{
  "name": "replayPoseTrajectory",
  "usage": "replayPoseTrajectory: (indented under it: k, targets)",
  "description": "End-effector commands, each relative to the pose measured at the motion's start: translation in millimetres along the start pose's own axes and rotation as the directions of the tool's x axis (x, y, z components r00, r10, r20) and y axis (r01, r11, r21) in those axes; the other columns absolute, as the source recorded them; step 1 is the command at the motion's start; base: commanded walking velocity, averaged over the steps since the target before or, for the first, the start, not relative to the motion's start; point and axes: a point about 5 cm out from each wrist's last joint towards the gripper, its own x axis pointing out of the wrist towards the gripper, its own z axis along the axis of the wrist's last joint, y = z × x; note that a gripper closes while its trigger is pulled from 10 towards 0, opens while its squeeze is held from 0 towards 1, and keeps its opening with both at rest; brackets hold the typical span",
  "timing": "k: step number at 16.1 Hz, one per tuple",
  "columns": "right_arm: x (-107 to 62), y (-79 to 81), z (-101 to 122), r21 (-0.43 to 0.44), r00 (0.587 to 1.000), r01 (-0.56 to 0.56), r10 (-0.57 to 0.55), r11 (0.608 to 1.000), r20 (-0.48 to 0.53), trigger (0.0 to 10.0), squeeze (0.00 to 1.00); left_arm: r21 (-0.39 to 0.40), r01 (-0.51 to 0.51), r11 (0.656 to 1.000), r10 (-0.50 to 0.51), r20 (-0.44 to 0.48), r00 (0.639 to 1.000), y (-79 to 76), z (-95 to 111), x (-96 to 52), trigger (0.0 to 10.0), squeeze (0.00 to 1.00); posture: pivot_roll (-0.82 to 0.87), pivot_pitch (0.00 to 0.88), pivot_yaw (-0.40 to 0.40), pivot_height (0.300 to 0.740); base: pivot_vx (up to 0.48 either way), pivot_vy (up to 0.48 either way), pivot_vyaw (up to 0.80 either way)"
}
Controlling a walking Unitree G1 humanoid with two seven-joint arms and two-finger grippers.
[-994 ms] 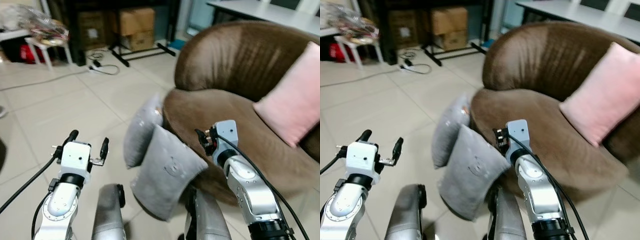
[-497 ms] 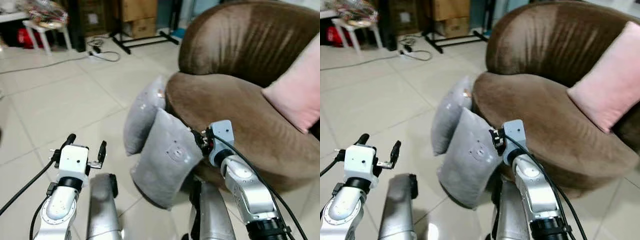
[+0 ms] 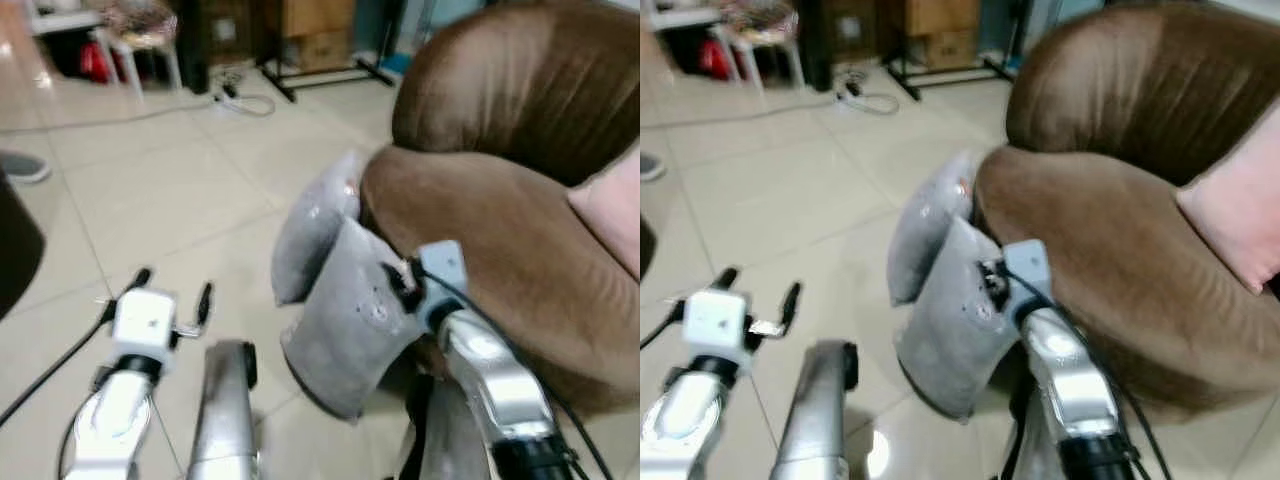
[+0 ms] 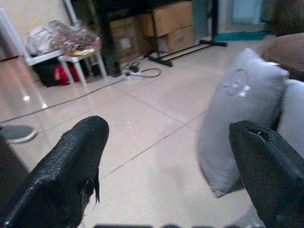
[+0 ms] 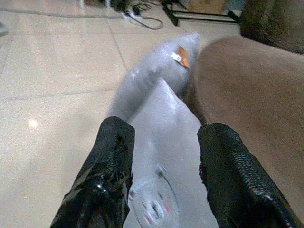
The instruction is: Move the pillow to the sofa from floor
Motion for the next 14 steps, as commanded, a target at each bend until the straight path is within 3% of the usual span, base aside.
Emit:
replayPoseTrajectory:
  k: [1,6,9,12,14]
  targets:
    - [-2.5,-13.8,-0.9,-0.004,0.999,0.052,-0.052,0.999,-0.014,10.0,0.0,-0.003,0.027,1.0,-0.027,0.031,0.999,-5.2,6.9,4.1,10.0,0.0,0.08,0.007,-0.087,0.436,0.296,0.0,0.0]
    - [-1.1,-14.9,-0.6,-0.01,0.998,0.059,-0.06,0.998,-0.019,10.0,0.0,-0.003,0.03,1.0,-0.03,0.033,0.999,-5.1,7.6,4.4,10.0,0.0,0.08,0.007,-0.087,0.436,0.295,0.0,0.0]
    - [-0.8,-10.7,-0.4,-0.058,1.0,0.014,-0.016,0.998,-0.024,10.0,0.0,-0.003,0.028,1.0,-0.028,0.033,0.999,-4.9,7.8,3.7,10.0,0.0,0.08,0.007,-0.091,0.436,0.298,0.0,0.0]
    - [-2.0,-9.3,-1.9,-0.069,0.999,-0.003,0.001,0.998,-0.032,10.0,0.0,-0.003,0.03,1.0,-0.03,0.033,0.999,-4.9,7.9,3.2,10.0,0.0,0.08,0.01,-0.089,0.436,0.295,0.0,0.8]
    - [-2.2,-12.2,-3.8,-0.037,0.999,0.016,-0.018,0.999,-0.038,10.0,0.0,-0.003,0.032,0.999,-0.032,0.033,0.999,-5.1,8.0,3.1,10.0,0.0,0.08,0.012,-0.087,0.436,0.3,0.0,0.0]
